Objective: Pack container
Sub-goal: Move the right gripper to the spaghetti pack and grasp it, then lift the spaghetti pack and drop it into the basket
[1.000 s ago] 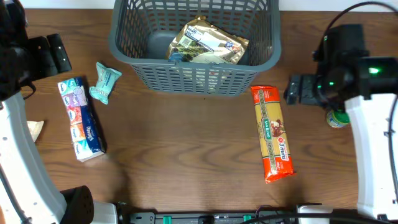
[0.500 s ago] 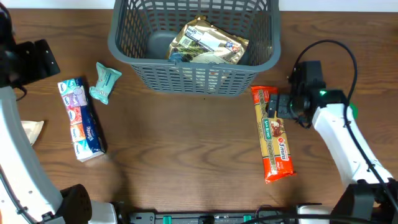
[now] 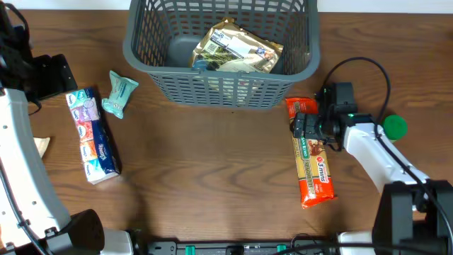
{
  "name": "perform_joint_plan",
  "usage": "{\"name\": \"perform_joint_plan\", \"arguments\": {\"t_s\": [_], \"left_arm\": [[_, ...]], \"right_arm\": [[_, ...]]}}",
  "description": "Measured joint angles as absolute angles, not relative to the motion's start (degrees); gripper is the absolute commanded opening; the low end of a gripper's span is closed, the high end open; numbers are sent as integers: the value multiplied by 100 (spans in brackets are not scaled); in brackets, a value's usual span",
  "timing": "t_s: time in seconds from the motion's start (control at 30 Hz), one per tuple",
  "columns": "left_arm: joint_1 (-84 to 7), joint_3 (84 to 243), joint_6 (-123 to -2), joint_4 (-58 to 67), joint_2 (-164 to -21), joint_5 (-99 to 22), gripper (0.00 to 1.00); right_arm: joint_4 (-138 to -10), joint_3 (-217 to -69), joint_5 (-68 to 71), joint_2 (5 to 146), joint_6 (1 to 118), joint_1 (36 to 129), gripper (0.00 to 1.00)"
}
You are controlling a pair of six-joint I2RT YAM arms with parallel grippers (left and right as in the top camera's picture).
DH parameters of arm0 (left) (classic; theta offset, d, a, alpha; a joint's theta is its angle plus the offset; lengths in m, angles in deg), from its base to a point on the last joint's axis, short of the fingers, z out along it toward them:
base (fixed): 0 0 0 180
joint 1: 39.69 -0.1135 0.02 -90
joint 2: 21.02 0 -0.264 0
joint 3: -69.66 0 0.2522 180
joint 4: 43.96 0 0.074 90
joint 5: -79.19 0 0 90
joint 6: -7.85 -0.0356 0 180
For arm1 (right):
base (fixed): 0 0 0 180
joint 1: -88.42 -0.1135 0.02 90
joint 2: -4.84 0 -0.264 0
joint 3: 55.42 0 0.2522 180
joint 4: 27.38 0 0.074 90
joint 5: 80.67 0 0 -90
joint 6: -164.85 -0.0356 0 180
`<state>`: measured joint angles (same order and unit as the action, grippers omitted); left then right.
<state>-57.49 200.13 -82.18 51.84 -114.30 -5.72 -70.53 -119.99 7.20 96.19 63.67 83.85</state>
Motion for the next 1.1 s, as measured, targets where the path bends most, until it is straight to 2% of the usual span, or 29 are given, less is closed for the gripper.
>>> {"name": "perform_joint_plan", "arguments": {"t_s": [0.43, 0.53, 0.73, 0.87, 0.93, 1.1], "left_arm": [[-5749, 20013, -8218, 5180, -11430, -572, 99], [-5749, 20013, -8218, 5178, -11430, -572, 99], [-5749, 20013, -8218, 5138, -11430, -572, 99], [-5749, 20013, -8218, 5138, -11430, -572, 99], [-5749, 20013, -8218, 5138, -11430, -572, 99], [-5749, 20013, -8218, 5136, -11430, -575, 99]], "right_arm": [[-7125, -12014, 838, 10253, 6374, 8194, 99], [-7344, -12034, 1030, 10273, 6376, 8192, 93], [-7569, -12056, 1056, 10275, 6361, 8186, 57], [-7593, -12078, 1089, 10275, 6356, 8186, 22], [-7617, -12097, 1111, 10262, 6380, 8186, 1], [-7676, -12174, 1128, 10155, 6328, 8186, 1]]}}
